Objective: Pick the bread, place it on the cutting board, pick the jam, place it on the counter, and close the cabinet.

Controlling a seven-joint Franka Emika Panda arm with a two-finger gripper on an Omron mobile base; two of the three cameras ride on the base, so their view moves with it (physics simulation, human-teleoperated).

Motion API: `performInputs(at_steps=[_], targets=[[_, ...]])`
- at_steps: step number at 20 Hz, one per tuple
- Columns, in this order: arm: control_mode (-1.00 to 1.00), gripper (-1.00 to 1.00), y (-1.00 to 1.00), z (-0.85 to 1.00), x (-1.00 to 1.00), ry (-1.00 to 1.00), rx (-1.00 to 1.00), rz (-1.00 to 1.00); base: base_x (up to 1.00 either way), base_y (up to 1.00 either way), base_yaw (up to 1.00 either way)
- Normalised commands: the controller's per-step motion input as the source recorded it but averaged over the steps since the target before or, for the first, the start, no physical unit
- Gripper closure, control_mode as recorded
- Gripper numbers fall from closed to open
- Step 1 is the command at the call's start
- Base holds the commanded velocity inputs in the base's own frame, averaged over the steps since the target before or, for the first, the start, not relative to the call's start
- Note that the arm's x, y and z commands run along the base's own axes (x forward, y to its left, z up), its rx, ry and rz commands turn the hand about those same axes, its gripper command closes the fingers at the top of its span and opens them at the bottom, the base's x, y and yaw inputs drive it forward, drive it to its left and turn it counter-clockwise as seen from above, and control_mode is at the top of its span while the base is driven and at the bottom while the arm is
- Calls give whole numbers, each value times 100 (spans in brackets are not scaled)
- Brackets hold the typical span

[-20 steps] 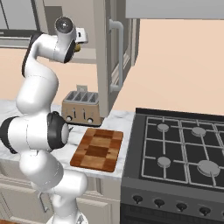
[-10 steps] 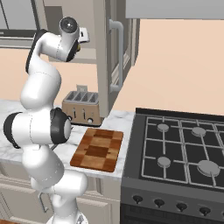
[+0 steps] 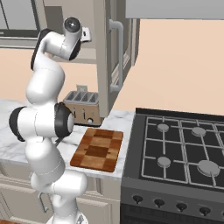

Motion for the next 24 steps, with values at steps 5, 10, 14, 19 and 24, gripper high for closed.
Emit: performInputs(at_steps=[5, 10, 14, 19, 24], targets=[[-100, -100, 8, 0, 24, 5, 0, 0, 0, 0, 0], [-100, -100, 13, 0, 27, 5, -1, 0, 0, 0, 0], [-100, -100, 12, -1, 21, 5, -1, 0, 0, 0, 0], [-100, -100, 0, 0, 22, 5, 0, 0, 0, 0, 0], [-100, -100, 0, -6, 18, 6, 0, 1, 0, 0, 0]])
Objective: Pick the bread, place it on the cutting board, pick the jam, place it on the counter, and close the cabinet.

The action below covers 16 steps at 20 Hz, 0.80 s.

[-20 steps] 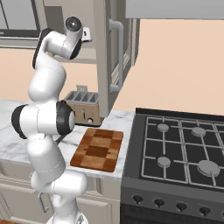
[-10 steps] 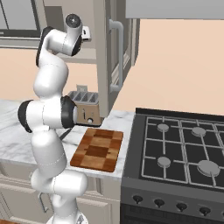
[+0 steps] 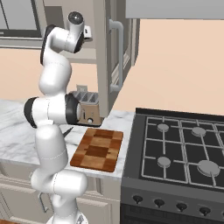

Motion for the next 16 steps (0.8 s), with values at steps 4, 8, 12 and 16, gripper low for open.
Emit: performInputs(at_steps=[4, 8, 12, 16], targets=[[-100, -100, 1, -15, 15, 2, -2, 3, 0, 0, 0], [-100, -100, 4, -12, 11, 0, -2, 5, 0, 0, 0], [-100, -100, 5, -5, 11, 0, -1, 4, 0, 0, 0], [-100, -100, 2, -4, 6, 0, 0, 4, 0, 0, 0]])
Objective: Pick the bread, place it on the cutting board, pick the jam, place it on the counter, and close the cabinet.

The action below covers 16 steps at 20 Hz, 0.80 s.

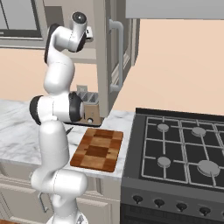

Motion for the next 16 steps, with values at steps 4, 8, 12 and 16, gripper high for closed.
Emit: performInputs(at_steps=[4, 8, 12, 16], targets=[[-100, -100, 3, -8, 4, 0, 0, 4, 0, 0, 0], [-100, -100, 7, -9, 2, 0, 0, 5, 0, 0, 0], [-100, -100, 11, -9, 0, 1, 0, 4, 0, 0, 0], [-100, -100, 8, -6, 5, 1, 0, 4, 0, 0, 0]])
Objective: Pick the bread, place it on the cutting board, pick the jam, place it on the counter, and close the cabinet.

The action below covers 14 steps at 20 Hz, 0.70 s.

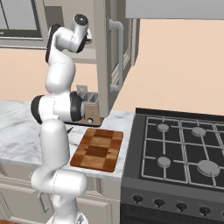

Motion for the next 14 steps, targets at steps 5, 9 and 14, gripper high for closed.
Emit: performInputs(at_steps=[5, 9, 14], targets=[[-100, -100, 4, -5, 7, 0, 0, 4, 0, 0, 0], [-100, -100, 0, -2, 10, 0, 0, 4, 0, 0, 0], [-100, -100, 0, -3, 11, 0, 0, 3, 0, 0, 0]])
